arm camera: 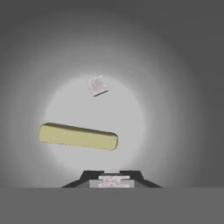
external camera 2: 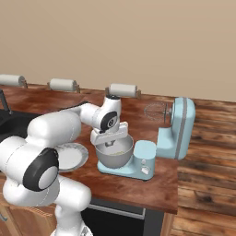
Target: Add butter and sugar cubes to the stand mixer bowl and then turn on the stand mixer to begin making frosting.
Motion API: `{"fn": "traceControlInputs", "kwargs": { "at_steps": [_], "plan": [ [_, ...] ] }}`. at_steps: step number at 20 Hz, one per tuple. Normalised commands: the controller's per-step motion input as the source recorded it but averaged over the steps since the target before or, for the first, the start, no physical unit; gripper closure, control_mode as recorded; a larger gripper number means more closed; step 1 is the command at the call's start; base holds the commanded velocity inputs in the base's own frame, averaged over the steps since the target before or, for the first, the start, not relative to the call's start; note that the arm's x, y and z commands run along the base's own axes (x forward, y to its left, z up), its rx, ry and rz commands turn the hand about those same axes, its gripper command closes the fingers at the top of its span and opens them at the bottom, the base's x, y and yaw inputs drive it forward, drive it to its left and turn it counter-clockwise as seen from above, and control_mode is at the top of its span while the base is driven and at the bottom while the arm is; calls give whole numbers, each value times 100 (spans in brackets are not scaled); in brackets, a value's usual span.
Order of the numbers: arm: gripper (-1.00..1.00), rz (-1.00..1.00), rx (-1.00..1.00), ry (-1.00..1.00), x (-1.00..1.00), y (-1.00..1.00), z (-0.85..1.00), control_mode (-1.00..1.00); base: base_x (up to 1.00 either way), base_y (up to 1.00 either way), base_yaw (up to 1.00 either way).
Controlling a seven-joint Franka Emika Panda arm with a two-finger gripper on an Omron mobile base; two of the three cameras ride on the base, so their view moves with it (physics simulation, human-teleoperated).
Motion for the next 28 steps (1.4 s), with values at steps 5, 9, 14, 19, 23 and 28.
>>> {"fn": "traceControlInputs", "kwargs": {
  "at_steps": [5,9,14,19,23,28],
  "plan": [
    [-100,0,1,4,6,-14,-12,-100,0,0,0],
    [-100,0,2,0,0,-12,-1,-100,0,0,0],
    [-100,0,2,-1,-11,-6,8,-100,0,0,0],
    [-100,0,0,0,-36,2,52,-100,0,0,0],
    [-100,0,0,0,-44,16,49,-100,0,0,0],
    [-100,0,0,0,-55,15,31,-100,0,0,0]
  ]
}}
